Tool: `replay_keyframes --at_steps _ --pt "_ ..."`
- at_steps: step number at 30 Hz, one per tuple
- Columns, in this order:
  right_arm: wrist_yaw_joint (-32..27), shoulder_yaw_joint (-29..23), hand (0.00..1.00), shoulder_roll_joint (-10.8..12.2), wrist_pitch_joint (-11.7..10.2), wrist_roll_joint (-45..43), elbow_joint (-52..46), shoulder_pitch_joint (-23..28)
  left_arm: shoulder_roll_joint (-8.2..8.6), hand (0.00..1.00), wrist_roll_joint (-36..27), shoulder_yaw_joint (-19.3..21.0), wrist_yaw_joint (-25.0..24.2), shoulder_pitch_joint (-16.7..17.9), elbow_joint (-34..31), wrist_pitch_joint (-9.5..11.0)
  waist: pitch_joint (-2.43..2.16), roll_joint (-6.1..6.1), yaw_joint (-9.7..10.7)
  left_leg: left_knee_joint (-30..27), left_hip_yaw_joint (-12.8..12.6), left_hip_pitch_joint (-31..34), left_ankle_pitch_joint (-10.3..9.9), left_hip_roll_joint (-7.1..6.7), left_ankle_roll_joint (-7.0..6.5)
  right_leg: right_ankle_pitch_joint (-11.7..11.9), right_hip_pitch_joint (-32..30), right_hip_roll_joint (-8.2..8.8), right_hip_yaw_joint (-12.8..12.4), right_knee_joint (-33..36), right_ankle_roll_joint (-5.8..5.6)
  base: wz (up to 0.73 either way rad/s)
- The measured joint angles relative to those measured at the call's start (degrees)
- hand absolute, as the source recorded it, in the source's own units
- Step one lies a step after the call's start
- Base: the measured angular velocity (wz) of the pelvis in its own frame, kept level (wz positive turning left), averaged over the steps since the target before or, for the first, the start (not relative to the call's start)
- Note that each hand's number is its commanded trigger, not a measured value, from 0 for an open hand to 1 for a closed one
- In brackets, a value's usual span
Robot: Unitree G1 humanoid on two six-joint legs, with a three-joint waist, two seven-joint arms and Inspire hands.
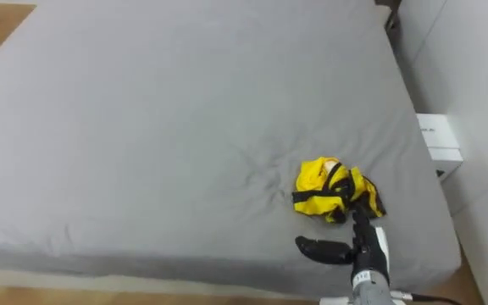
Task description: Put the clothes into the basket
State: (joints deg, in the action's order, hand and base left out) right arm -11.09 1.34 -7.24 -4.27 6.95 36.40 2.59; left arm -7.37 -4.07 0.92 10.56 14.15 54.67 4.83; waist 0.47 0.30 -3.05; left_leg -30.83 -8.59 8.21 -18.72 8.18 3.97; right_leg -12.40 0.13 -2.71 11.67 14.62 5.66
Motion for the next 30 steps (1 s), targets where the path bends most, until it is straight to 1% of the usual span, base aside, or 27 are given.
replay_keyframes --at_steps 1,2,3,4,5,6,7,8,9,11,12,13,15,16,17,18,19,20,21,23,24,26,27,28,30 --pt "-1.1 0.0 0.0 0.0 0.2 -0.1 -1.6 0.1 -0.17 0.0 -0.2 0.2 0.0 -0.1 -0.1 0.0 -0.33 0.05 0.1 4.0 -0.4 1.5 3.2 -0.29 -1.85 -0.4 -0.1 0.6 -1.0 0.5 -0.81 -0.44" --pt "-1.9 0.1 0.0 -0.1 0.5 -0.7 -3.7 1.0 -0.36 0.0 -0.2 0.4 0.0 0.4 -0.2 0.0 -1.34 -0.63 0.1 7.0 -0.4 0.2 4.9 -1.59 -2.43 -0.4 0.0 1.65 -1.7 0.2 -1.93 -0.35" --pt "-2.2 -0.1 0.0 -0.2 0.6 -1.4 -5.2 1.3 -0.41 0.0 -0.1 0.6 -0.1 0.5 -0.1 0.0 -1.41 -0.92 0.3 8.6 -0.7 -0.9 5.4 -2.4 -2.69 -0.4 0.2 2.1 -2.1 0.1 -2.26 -0.19" --pt "-3.0 -0.4 0.0 -0.5 0.6 -2.7 -8.0 1.7 -0.34 0.0 -0.1 0.6 -0.8 0.5 0.0 -0.1 -1.31 -1.11 1.0 11.3 -0.8 -2.8 6.4 -3.75 -3.14 -0.2 0.6 2.75 -2.1 -0.2 -2.76 -0.06" --pt "-3.6 -0.4 0.0 -1.1 0.3 -3.3 -9.7 1.7 -0.26 0.0 -0.2 0.5 -1.6 0.6 0.0 -0.2 -1.17 -1.04 1.8 13.7 -0.5 -4.7 7.1 -4.78 -3.41 0.2 1.3 3.31 -2.1 -1.1 -3.38 -0.05" --pt "-3.9 -0.4 0.0 -1.5 0.2 -3.8 -10.3 1.7 -0.24 0.0 -0.2 0.5 -2.0 0.6 0.0 -0.3 -1.14 -1.07 1.8 14.7 -0.4 -5.5 7.3 -5.12 -3.49 0.2 1.8 3.55 -2.1 -1.6 -3.4 -0.07" --pt "-4.3 -0.4 0.0 -2.2 0.1 -4.7 -11.2 1.7 -0.26 0.0 -0.3 0.5 -2.5 0.6 0.0 -0.4 -0.94 -1.05 2.0 16.0 -0.1 -6.6 7.4 -6.03 -3.58 0.3 2.8 3.73 -2.0 -2.5 -3.6 -0.07" --pt "-4.6 -0.4 0.0 -2.6 0.1 -4.8 -12.5 2.0 -0.3 0.0 -0.3 0.6 -2.6 0.7 -0.1 -0.6 -0.81 -1.06 2.5 17.0 -0.1 -7.3 7.5 -6.35 -3.63 0.4 3.2 3.82 -2.1 -3.0 -3.79 -0.05" --pt "-4.7 -0.4 0.0 -2.7 0.1 -4.8 -12.9 2.0 -0.31 0.0 -0.3 0.7 -2.6 0.8 0.0 -0.8 -0.77 -1.09 2.7 17.5 -0.1 -7.5 7.7 -6.49 -3.65 0.4 3.2 3.88 -2.1 -3.1 -3.8 0.0" --pt "-5.5 -0.6 0.0 -2.7 0.1 -5.1 -13.2 1.8 -0.22 0.0 -0.2 0.7 -2.8 0.7 0.0 -2.1 -0.7 -1.14 2.9 18.7 0.2 -7.8 7.9 -6.77 -3.69 0.4 2.9 4.01 -2.1 -3.1 -3.81 0.0" --pt "-5.6 -0.7 0.0 -2.7 0.2 -5.5 -13.2 1.8 -0.19 0.0 -0.1 0.7 -2.8 0.6 0.1 -2.4 -0.66 -1.14 2.9 18.9 0.5 -7.7 7.9 -6.85 -3.71 0.4 2.8 4.03 -2.1 -3.1 -3.81 0.0" --pt "-6.0 -0.9 0.0 -2.7 0.2 -5.8 -13.2 1.8 -0.17 0.0 -0.1 0.7 -2.9 0.5 0.1 -2.7 -0.59 -1.14 2.9 19.3 1.0 -7.7 7.9 -7.0 -3.74 0.4 2.8 4.07 -2.1 -3.2 -3.82 0.0" --pt "-6.8 -0.9 0.0 -2.7 0.2 -6.1 -13.2 1.7 -0.19 0.0 -0.2 0.7 -2.9 0.3 0.2 -3.2 -0.38 -1.21 2.8 19.6 1.0 -7.7 7.9 -7.07 -3.74 0.4 2.7 4.15 -1.7 -3.2 -3.82 0.02" --pt "-7.2 -0.9 0.0 -2.7 0.2 -6.0 -13.1 1.5 -0.27 0.0 -0.2 0.7 -2.9 -0.5 0.4 -3.4 -0.29 -1.3 2.9 19.6 1.2 -7.2 7.9 -7.13 -3.74 0.5 2.1 4.25 -0.9 -3.4 -3.86 0.06" --pt "-7.5 -0.9 0.0 -2.7 0.4 -5.9 -12.1 0.3 -0.35 0.0 -0.2 0.7 -2.9 -0.9 0.5 -4.0 -0.33 -1.4 2.6 19.6 1.2 -6.3 8.0 -7.17 -3.83 0.5 1.7 4.34 -0.1 -3.7 -4.01 0.06" --pt "-7.5 -0.9 0.0 -2.8 0.7 -6.0 -11.6 -0.4 -0.34 0.0 -0.2 0.7 -3.1 -1.4 0.5 -4.3 -0.34 -1.42 2.6 19.5 1.3 -5.7 8.1 -7.21 -3.9 0.7 1.3 4.37 0.1 -4.0 -4.19 0.03" --pt "-7.6 -0.6 0.0 -2.8 0.7 -6.0 -10.1 -2.1 -0.34 0.0 -0.2 0.7 -3.6 -2.3 0.5 -4.9 -0.32 -1.47 2.6 19.6 1.4 -4.7 8.4 -7.36 -4.02 0.7 0.4 4.5 0.3 -3.9 -4.31 0.09" --pt "-7.6 0.1 0.0 -3.0 0.8 -5.9 -7.9 -3.6 -0.33 0.0 -0.2 0.7 -3.6 -3.2 0.5 -5.5 -0.25 -1.59 2.6 19.7 2.0 -3.8 8.7 -7.6 -4.11 0.7 -0.3 4.67 1.0 -3.9 -4.32 0.14" --pt "-7.5 0.4 0.0 -3.0 1.1 -5.9 -6.6 -4.3 -0.33 0.0 -0.2 0.6 -3.6 -3.7 0.7 -5.7 -0.21 -1.66 2.6 19.8 2.6 -3.6 8.8 -7.72 -4.12 0.7 -0.5 4.72 1.3 -3.9 -4.33 0.2" --pt "-7.0 1.7 0.0 -2.7 3.0 -5.5 0.2 -8.2 -0.37 0.0 1.0 0.1 -3.6 -6.0 1.8 -6.3 -0.16 -1.91 2.2 19.8 3.3 -2.2 9.2 -7.98 -4.21 0.8 -1.4 4.9 2.1 -3.9 -4.45 0.2" --pt "-6.8 2.0 0.0 -2.7 3.3 -5.2 1.8 -9.2 -0.39 0.0 1.4 -0.2 -3.6 -6.5 2.1 -6.4 -0.16 -1.95 2.2 19.7 3.5 -1.6 9.3 -8.09 -4.26 0.8 -1.9 5.03 2.7 -3.9 -4.46 0.18" --pt "-6.5 2.1 0.0 -2.4 4.4 -4.7 6.9 -12.4 -0.29 0.0 1.7 -0.7 -3.9 -8.4 2.8 -7.0 -0.02 -2.24 0.8 19.6 4.1 0.5 9.8 -8.4 -4.43 0.9 -3.8 5.23 3.0 -3.9 -4.5 0.13" --pt "-6.5 2.1 0.0 -2.3 4.4 -4.7 8.6 -13.3 -0.28 0.0 2.0 -0.7 -4.0 -8.4 2.8 -7.1 -0.03 -2.24 0.8 19.6 4.4 0.9 9.9 -8.47 -4.46 0.9 -4.1 5.28 3.4 -3.8 -4.51 0.24" --pt "-6.6 2.1 0.0 -2.3 4.4 -4.5 11.8 -14.6 -0.28 0.0 2.2 -0.7 -4.1 -8.4 2.8 -7.3 -0.01 -2.22 0.6 19.5 5.4 1.4 10.0 -8.7 -4.53 0.9 -4.3 5.43 4.3 -3.9 -4.51 0.34" --pt "-7.7 2.1 0.0 -2.4 4.4 -2.9 16.4 -16.0 -0.44 0.0 2.2 -1.2 -4.1 -8.5 2.8 -7.4 0.0 -2.23 -0.5 19.4 6.2 2.0 10.1 -8.87 -4.56 0.9 -4.4 5.6 5.6 -3.9 -4.51 0.32"
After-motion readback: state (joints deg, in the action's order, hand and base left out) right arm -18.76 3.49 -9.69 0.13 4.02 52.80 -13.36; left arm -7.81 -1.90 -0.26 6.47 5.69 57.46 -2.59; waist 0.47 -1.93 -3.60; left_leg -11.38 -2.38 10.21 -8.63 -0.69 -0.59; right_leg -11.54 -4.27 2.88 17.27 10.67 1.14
